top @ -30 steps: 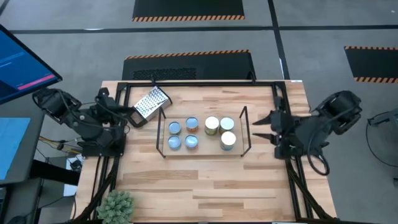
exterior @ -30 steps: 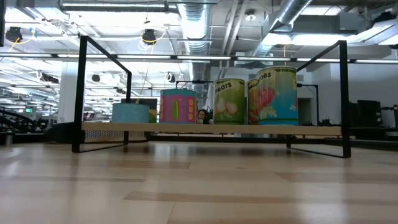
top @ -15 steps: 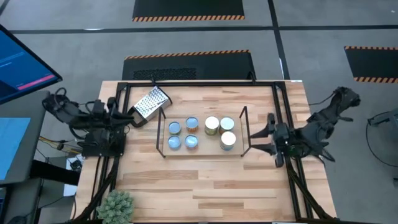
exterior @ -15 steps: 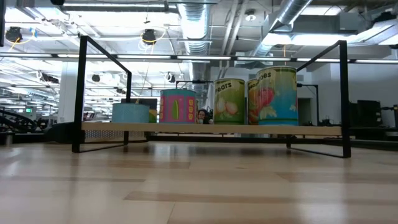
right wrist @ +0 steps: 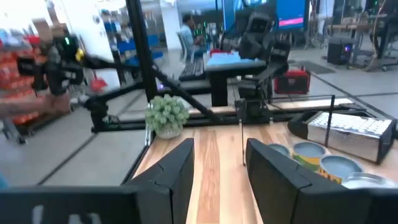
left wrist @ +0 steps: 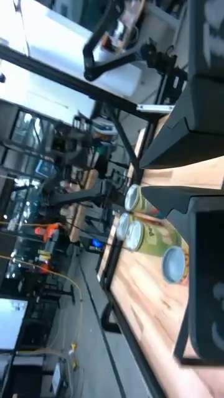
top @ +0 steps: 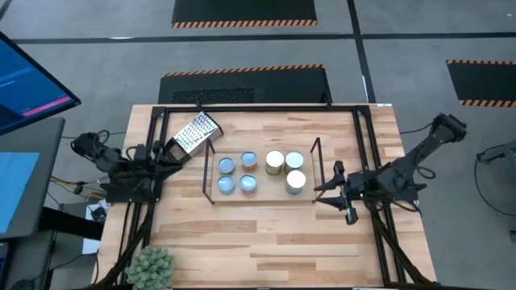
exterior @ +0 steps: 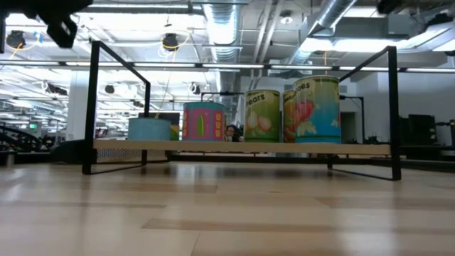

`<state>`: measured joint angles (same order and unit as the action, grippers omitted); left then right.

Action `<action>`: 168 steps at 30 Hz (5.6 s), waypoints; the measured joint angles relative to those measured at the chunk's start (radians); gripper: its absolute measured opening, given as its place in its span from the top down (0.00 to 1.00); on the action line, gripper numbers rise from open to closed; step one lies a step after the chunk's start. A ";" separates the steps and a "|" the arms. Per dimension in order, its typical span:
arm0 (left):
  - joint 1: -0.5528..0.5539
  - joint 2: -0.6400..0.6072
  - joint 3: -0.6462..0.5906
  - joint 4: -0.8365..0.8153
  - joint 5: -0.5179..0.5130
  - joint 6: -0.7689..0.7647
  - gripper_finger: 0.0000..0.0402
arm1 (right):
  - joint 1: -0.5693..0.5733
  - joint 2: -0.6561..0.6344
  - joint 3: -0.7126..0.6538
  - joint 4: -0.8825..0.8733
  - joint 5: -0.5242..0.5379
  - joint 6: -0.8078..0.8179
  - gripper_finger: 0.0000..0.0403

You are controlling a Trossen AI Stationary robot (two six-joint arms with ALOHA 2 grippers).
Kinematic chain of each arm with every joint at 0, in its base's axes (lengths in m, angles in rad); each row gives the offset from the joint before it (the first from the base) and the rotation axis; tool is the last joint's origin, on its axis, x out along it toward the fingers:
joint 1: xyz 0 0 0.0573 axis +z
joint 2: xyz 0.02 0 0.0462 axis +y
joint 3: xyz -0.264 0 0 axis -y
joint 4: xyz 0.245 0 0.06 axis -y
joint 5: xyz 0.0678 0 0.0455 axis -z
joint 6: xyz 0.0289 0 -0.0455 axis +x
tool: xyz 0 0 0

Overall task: Pick and place cans onto a shelf
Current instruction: Return to Home Position

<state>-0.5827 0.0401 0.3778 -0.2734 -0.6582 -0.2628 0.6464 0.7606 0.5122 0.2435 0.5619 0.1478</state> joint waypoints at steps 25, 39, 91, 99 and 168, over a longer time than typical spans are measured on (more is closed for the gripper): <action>0.348 -0.030 -0.367 0.412 0.285 0.078 0.89 | -0.399 0.063 -0.373 0.556 -0.396 -0.051 0.58; 0.723 -0.028 -0.369 0.398 0.769 0.040 0.89 | -0.461 0.142 -0.504 0.881 -0.613 -0.102 0.58; 0.805 -0.027 -0.371 0.306 0.665 0.057 0.89 | -0.466 0.125 -0.507 0.772 -0.588 -0.202 0.58; 0.805 -0.027 -0.371 0.306 0.665 0.057 0.89 | -0.470 -0.084 -0.507 0.661 -0.588 -0.190 0.58; 0.805 -0.027 -0.371 0.303 0.646 0.057 0.89 | -0.632 -0.755 -0.508 -0.208 -0.536 -0.200 0.58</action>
<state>0.2222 0.0129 0.0067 0.0296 -0.0120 -0.2058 0.0147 0.0055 0.0044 0.0353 0.0261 -0.0525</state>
